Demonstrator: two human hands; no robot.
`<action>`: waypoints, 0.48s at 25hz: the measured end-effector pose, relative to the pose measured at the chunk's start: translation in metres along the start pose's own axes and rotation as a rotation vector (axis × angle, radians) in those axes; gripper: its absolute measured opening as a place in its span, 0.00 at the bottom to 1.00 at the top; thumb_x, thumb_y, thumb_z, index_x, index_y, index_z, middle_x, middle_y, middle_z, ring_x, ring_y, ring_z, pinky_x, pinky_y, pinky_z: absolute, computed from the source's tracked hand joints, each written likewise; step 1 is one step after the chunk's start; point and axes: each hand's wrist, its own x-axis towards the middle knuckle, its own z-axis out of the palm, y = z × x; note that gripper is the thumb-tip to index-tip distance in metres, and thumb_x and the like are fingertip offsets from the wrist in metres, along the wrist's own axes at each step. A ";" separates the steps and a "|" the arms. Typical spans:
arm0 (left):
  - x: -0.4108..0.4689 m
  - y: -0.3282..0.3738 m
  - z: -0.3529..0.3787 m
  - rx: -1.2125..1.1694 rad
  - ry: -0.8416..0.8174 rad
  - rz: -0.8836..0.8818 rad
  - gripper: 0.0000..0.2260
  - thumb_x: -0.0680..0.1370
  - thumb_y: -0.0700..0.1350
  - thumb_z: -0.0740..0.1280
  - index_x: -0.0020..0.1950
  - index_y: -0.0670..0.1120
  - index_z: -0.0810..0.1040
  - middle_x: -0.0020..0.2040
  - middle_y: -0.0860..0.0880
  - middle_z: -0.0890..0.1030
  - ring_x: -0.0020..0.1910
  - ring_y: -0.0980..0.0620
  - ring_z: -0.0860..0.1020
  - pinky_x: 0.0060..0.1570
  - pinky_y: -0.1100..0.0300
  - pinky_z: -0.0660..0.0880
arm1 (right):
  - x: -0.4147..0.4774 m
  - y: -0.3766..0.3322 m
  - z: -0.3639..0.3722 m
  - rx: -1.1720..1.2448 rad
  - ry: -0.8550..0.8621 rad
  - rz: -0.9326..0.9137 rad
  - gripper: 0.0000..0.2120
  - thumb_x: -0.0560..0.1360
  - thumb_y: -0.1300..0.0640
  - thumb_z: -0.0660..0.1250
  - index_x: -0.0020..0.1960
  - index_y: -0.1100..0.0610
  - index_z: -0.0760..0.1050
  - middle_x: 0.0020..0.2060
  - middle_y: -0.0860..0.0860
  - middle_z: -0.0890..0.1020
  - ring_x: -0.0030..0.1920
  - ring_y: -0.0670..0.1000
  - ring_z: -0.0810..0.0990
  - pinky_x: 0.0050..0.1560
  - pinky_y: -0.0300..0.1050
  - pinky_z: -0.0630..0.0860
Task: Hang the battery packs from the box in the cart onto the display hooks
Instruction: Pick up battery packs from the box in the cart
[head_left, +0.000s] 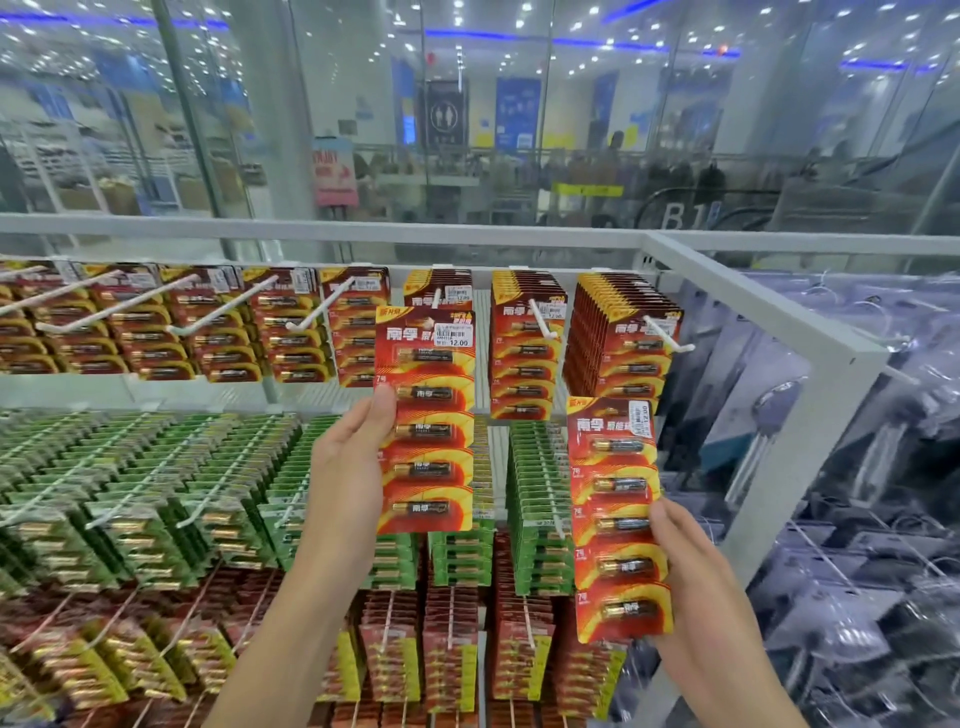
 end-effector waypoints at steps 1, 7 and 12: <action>0.001 0.000 0.000 -0.008 0.003 -0.004 0.14 0.84 0.55 0.63 0.58 0.51 0.85 0.51 0.45 0.88 0.46 0.42 0.88 0.47 0.47 0.82 | 0.000 0.000 0.000 -0.002 0.012 0.003 0.19 0.77 0.50 0.67 0.65 0.56 0.79 0.56 0.60 0.86 0.49 0.58 0.86 0.46 0.54 0.79; 0.013 -0.007 0.004 -0.010 -0.006 -0.023 0.13 0.85 0.54 0.63 0.59 0.51 0.84 0.51 0.47 0.88 0.48 0.44 0.88 0.49 0.47 0.82 | -0.002 -0.002 0.000 -0.036 0.021 -0.014 0.18 0.77 0.48 0.67 0.64 0.55 0.79 0.55 0.57 0.86 0.48 0.56 0.87 0.42 0.50 0.79; 0.049 -0.018 0.012 0.023 0.001 -0.029 0.14 0.85 0.56 0.62 0.62 0.51 0.83 0.52 0.50 0.88 0.49 0.47 0.88 0.49 0.47 0.82 | -0.004 -0.021 -0.003 -0.036 0.067 -0.180 0.17 0.77 0.48 0.67 0.62 0.56 0.80 0.53 0.57 0.87 0.48 0.56 0.87 0.48 0.55 0.80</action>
